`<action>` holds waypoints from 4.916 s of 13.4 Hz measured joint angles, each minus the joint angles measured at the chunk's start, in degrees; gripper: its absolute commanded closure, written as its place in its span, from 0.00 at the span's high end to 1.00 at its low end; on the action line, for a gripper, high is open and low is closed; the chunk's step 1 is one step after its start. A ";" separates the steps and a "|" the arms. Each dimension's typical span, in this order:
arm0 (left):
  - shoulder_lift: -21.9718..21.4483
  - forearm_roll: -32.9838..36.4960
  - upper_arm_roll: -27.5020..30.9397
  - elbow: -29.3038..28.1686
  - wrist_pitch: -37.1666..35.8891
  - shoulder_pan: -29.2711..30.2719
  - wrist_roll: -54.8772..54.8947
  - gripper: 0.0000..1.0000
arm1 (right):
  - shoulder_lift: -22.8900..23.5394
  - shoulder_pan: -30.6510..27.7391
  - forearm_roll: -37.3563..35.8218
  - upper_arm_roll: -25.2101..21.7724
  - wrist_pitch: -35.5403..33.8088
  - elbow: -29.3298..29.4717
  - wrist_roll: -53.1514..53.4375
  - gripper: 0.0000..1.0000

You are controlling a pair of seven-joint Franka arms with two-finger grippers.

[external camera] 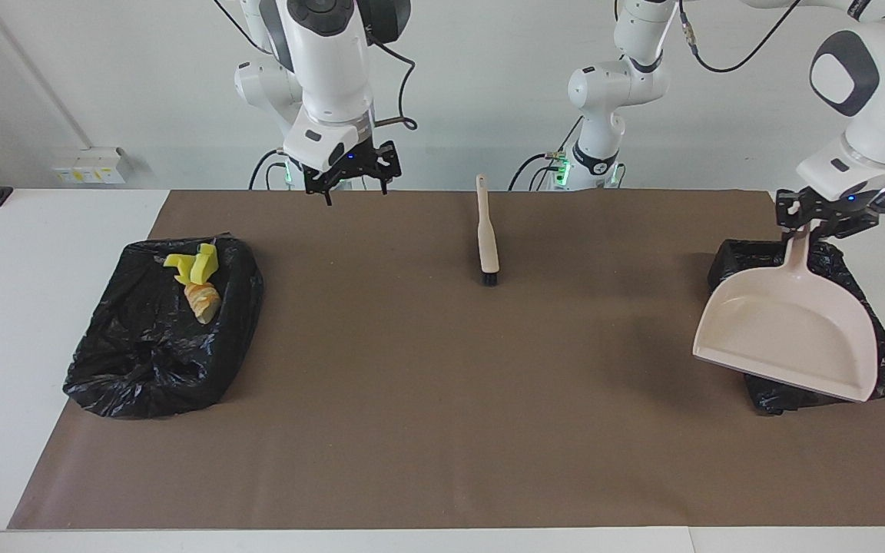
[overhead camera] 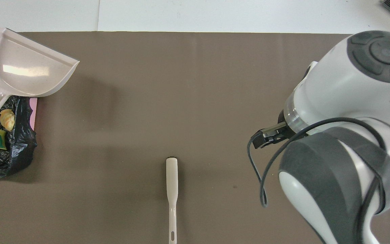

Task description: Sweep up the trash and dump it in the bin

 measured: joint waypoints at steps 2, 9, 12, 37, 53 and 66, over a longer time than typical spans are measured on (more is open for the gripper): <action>-0.62 -2.07 -0.10 -1.89 0.60 -5.25 -12.09 0.00 | -0.29 -2.88 -2.11 -0.04 -0.14 0.55 -3.78 1.00; 2.40 -9.67 -0.41 -10.15 18.09 -26.77 -47.10 0.00 | -1.44 -13.15 -7.68 -2.30 -0.13 2.30 -5.84 1.00; 9.64 -9.88 -0.43 -11.05 29.03 -33.05 -52.70 0.00 | -1.50 -15.44 -3.01 -5.36 -0.12 2.41 -3.32 1.00; 12.21 -11.30 1.60 -8.87 24.64 -29.15 -50.43 1.00 | -4.47 -16.04 0.18 -7.37 3.36 0.21 -1.69 1.00; -1.92 -6.34 2.64 -8.14 5.96 -7.23 -22.65 1.00 | -4.48 -16.04 0.18 -7.37 3.35 0.08 -1.69 1.00; -7.64 -4.72 1.85 2.38 -6.53 -7.45 -19.92 1.00 | -4.50 -16.04 0.18 -7.36 3.35 0.04 -1.69 1.00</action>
